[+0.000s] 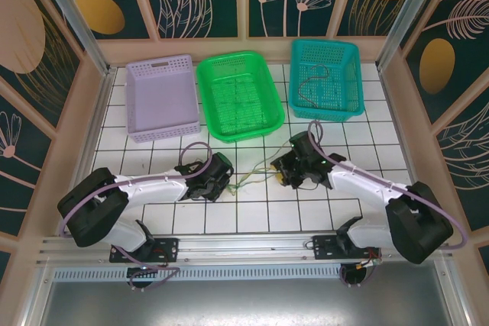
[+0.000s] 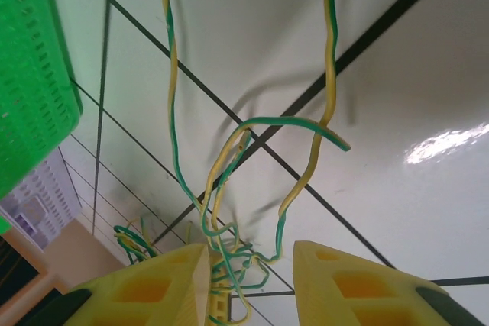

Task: Untangle the cables

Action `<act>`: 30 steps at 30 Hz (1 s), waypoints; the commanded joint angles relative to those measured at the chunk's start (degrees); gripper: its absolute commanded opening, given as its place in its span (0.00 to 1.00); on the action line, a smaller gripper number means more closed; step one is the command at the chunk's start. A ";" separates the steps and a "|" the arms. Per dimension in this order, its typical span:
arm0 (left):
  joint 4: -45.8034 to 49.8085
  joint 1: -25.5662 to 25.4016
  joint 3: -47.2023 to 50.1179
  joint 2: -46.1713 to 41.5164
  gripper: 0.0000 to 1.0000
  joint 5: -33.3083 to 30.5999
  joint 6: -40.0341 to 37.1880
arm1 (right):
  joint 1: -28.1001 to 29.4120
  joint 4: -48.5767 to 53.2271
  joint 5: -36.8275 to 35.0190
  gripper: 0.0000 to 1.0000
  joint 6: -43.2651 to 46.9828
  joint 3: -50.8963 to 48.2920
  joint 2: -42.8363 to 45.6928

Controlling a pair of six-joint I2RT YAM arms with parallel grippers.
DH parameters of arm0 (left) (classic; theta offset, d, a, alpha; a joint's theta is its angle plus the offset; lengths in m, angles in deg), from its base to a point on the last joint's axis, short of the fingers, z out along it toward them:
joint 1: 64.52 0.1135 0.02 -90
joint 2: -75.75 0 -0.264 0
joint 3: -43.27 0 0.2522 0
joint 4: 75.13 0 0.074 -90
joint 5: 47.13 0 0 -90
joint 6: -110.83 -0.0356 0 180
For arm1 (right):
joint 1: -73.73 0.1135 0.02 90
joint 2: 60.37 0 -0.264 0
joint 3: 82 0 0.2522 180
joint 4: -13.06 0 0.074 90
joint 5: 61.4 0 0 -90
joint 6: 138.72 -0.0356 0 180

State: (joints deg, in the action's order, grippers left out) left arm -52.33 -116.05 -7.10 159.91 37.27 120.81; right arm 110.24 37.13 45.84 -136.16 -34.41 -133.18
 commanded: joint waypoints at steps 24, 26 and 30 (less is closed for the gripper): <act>6.41 4.06 4.54 -4.80 0.27 -2.68 -1.79 | -0.61 10.91 -10.28 0.00 8.17 5.27 -2.15; 6.08 4.82 5.30 -5.11 0.25 -3.07 -1.90 | -1.08 11.26 -9.77 0.00 9.66 5.68 -1.63; 6.32 5.30 4.84 -5.22 0.23 -3.49 -2.15 | -1.09 14.30 -12.22 0.00 12.21 7.62 -2.22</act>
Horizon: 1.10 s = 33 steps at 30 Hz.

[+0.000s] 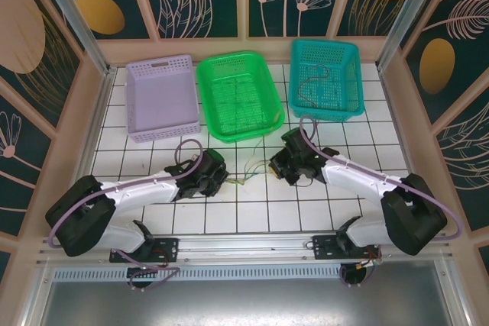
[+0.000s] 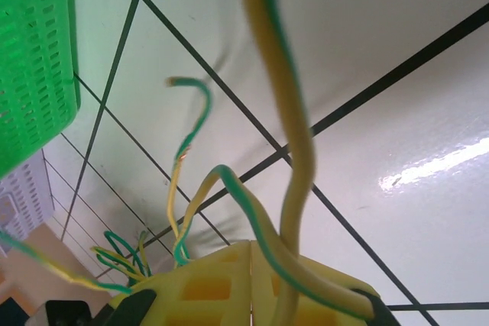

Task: Untangle the cables

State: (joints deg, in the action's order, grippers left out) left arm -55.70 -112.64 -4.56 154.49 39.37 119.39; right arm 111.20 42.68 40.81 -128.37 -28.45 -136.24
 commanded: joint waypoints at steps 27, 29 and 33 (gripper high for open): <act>16.06 2.04 -0.86 1.51 0.36 -6.78 -3.20 | -5.23 13.23 -10.58 0.00 9.09 1.18 3.45; 16.90 2.00 -1.16 1.24 0.50 -6.78 -3.53 | -5.31 12.81 -10.46 0.00 9.00 0.52 3.70; 16.91 1.98 -2.69 -0.68 0.59 -5.92 -7.81 | -5.39 10.96 -10.07 0.00 9.03 0.36 2.89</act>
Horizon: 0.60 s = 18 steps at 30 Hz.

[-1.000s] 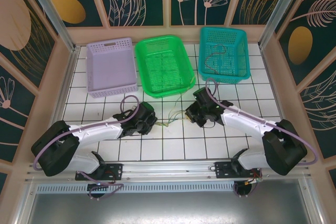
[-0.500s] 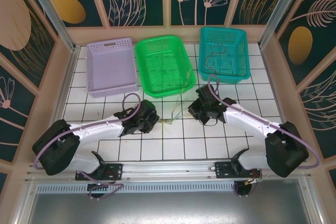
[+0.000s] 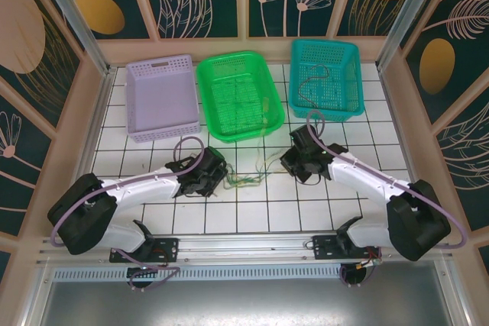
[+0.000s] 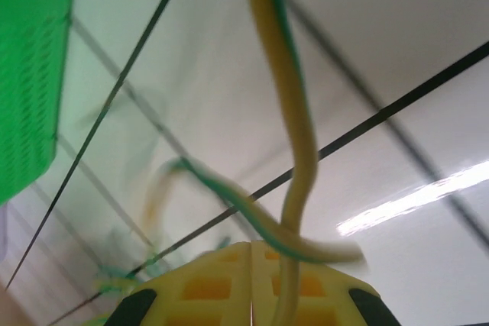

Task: Untangle the cables

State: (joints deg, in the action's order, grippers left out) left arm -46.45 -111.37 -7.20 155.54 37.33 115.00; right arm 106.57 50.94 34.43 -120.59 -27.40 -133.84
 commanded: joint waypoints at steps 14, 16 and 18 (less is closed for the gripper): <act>3.63 -0.29 -15.65 1.03 0.62 9.38 -39.81 | -1.13 3.19 -5.35 0.00 8.03 2.38 -2.28; 6.14 -0.95 -17.87 3.56 0.58 9.44 -40.11 | -1.17 3.26 -5.38 0.00 8.73 2.78 -2.29; 7.98 -2.73 -20.27 5.91 0.54 7.01 -40.98 | -1.15 3.61 -5.80 0.00 9.36 3.35 -2.20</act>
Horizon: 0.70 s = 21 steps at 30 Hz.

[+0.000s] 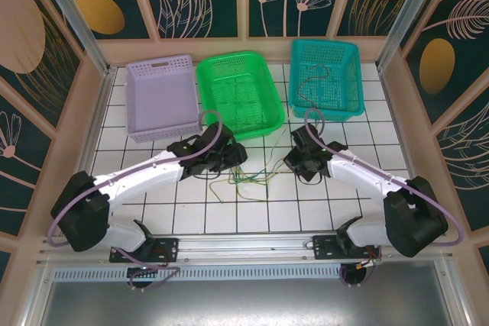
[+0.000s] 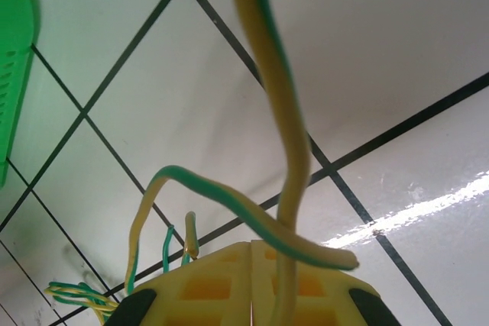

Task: Untangle the cables

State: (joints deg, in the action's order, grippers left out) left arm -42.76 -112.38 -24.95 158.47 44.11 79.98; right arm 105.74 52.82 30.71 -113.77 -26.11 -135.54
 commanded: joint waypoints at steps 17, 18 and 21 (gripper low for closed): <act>-4.32 -9.50 -0.05 4.77 0.70 -1.68 -23.68 | -2.63 3.43 2.54 0.00 7.59 6.55 -3.79; -5.76 -10.21 0.86 4.21 0.70 -3.77 -26.24 | -2.73 4.59 2.44 0.00 8.34 7.65 -4.07; -12.07 -11.07 4.29 1.23 0.72 -9.04 -33.32 | -3.16 7.52 1.95 0.00 10.36 10.68 -4.16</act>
State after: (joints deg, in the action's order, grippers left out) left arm -47.59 -123.11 -23.42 162.73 40.68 56.36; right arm 103.27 56.40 32.28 -106.39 -18.98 -139.57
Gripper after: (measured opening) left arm 0.707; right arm 0.061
